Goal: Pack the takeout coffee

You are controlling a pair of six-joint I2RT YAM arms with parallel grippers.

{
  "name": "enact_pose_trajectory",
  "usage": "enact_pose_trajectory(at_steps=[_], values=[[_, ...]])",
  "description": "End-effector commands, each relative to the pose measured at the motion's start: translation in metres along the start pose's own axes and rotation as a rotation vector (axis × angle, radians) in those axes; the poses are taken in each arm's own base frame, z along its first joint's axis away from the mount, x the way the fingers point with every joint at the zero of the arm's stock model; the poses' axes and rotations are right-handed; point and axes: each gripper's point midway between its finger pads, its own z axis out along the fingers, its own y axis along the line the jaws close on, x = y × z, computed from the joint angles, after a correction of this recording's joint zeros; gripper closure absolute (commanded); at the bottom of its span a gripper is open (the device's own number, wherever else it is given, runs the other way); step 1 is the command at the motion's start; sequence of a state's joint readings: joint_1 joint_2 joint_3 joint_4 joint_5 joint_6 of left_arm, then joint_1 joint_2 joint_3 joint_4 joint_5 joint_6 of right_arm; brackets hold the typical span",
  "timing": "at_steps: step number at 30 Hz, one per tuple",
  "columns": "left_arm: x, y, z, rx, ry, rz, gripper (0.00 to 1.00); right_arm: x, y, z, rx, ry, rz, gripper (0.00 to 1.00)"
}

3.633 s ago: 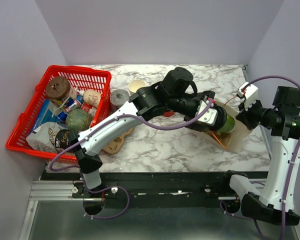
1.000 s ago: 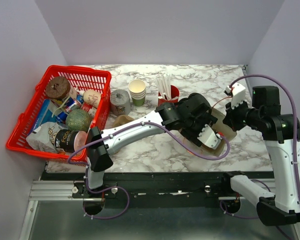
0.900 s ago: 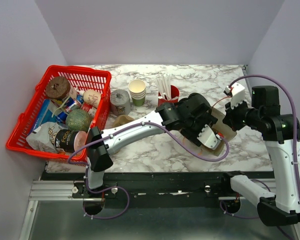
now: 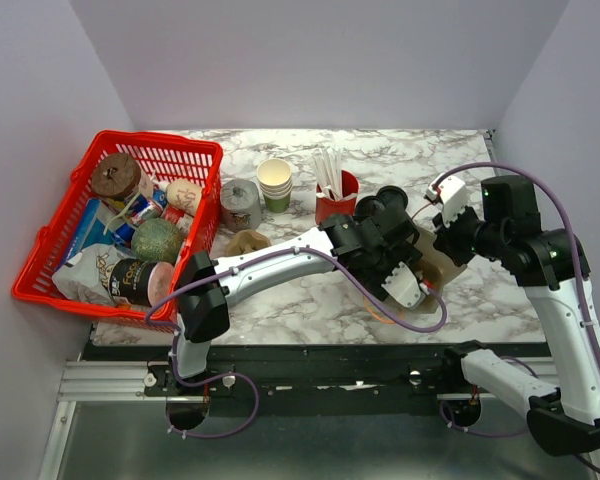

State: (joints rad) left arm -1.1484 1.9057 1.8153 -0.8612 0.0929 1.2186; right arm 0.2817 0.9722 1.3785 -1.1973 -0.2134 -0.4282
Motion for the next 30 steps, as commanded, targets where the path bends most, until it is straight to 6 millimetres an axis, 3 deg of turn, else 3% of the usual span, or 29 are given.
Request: enact_pose_trajectory(at_steps=[1, 11, 30], values=[[0.002, -0.006, -0.011, 0.024, 0.02, -0.015, 1.0, -0.019, -0.009, -0.008, 0.06, -0.072, -0.009, 1.0], [0.005, -0.007, -0.007, -0.014, 0.005, -0.07, 1.0, -0.035, -0.009, -0.018, 0.05, -0.111, -0.01, 0.99], [0.006, 0.002, 0.016, -0.083, -0.011, -0.07, 1.0, -0.005, 0.046, -0.002, -0.221, -0.075, 0.016, 0.99]])
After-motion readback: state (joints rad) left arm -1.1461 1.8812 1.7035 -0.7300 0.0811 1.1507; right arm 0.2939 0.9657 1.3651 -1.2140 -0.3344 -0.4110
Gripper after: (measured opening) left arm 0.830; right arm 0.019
